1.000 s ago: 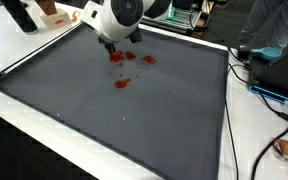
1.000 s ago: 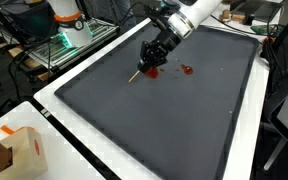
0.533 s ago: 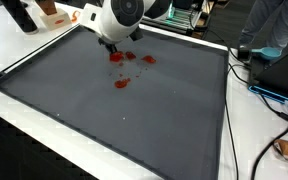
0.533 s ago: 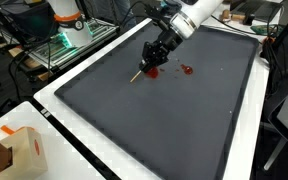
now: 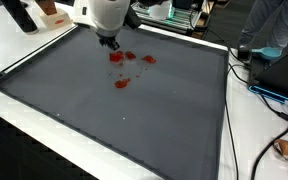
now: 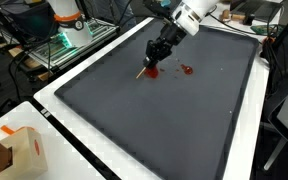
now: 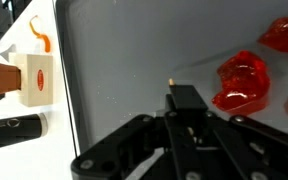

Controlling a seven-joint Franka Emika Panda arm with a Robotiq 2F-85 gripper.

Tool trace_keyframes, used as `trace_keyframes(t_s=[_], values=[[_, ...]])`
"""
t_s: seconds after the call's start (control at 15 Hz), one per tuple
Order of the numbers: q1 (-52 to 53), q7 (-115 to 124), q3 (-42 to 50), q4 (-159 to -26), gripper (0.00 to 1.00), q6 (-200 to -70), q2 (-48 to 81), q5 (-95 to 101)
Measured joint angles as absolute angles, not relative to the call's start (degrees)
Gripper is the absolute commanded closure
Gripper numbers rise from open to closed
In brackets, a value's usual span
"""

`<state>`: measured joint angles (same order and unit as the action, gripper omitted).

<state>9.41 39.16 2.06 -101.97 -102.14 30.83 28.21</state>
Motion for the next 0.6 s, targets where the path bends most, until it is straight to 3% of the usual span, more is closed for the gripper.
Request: trace_keyframes(t_s=[0.6], values=[[3.92,14.04,1.43,-105.53,0.97,-106.76,21.25,11.63]])
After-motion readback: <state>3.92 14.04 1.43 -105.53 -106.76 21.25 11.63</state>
